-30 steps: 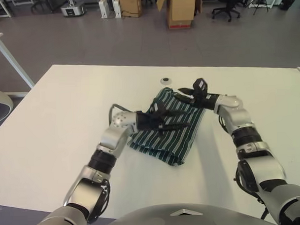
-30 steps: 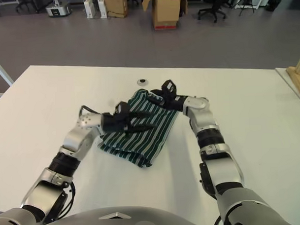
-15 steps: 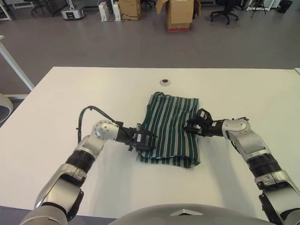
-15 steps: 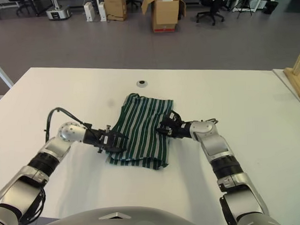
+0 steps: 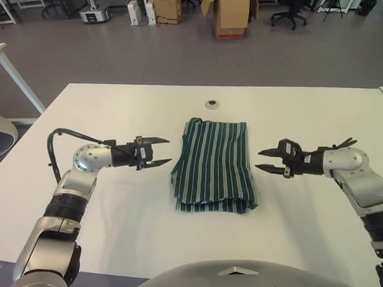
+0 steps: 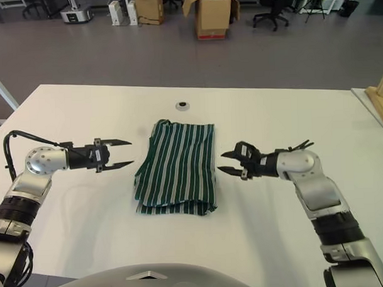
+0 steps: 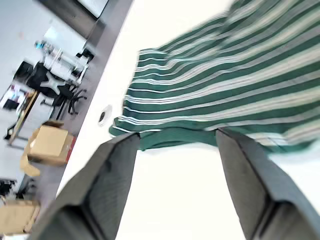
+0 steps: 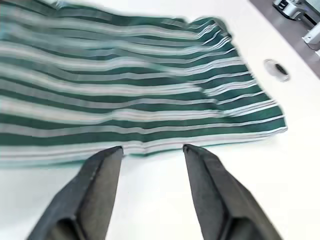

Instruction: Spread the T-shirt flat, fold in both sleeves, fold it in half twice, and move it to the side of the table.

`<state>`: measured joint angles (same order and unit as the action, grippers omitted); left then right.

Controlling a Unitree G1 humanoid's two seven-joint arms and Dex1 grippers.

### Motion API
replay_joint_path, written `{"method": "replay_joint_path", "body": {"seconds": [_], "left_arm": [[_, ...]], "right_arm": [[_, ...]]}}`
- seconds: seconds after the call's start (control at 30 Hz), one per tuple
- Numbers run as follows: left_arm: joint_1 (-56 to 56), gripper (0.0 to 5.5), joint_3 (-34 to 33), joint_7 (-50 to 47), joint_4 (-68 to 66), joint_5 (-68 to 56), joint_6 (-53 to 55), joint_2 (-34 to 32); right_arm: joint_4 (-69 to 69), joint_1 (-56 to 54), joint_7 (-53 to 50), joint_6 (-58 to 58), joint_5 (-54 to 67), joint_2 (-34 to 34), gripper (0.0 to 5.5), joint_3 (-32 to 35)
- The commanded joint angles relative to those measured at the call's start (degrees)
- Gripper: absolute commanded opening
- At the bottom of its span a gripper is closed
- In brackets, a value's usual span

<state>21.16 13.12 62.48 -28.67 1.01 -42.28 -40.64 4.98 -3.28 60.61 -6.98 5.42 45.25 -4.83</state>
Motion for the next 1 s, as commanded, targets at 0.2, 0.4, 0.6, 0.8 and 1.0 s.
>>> {"method": "replay_joint_path", "body": {"seconds": [0.2,0.4,0.6,0.8,1.0], "left_arm": [[0.3,3.92,2.9,-16.9,-12.6,25.1,-35.0,-1.7],[1.7,3.92,10.4,-24.3,-13.2,37.5,-40.5,5.3],[4.3,3.12,16.5,-28.6,-14.9,41.8,-41.0,6.3],[5.1,1.91,20.6,-30.4,-18.7,39.6,-39.3,4.9],[5.3,1.0,23.8,-27.7,-24.6,34.9,-32.9,6.2]], "right_arm": [[-7.1,6.2,-11.6,37.6,-17.7,1.6,3.39,-5.2],[-13.4,2.0,-12.5,50.9,-21.5,-0.4,3.39,-13.4],[-15.0,-1.7,-11.2,52.2,-20.6,-1.4,2.4,-17.9],[-15.9,-1.6,-10.8,52.2,-19.7,0.4,1.16,-18.5],[-15.4,-1.2,-10.2,51.4,-18.7,0.5,0.17,-18.7]]}}
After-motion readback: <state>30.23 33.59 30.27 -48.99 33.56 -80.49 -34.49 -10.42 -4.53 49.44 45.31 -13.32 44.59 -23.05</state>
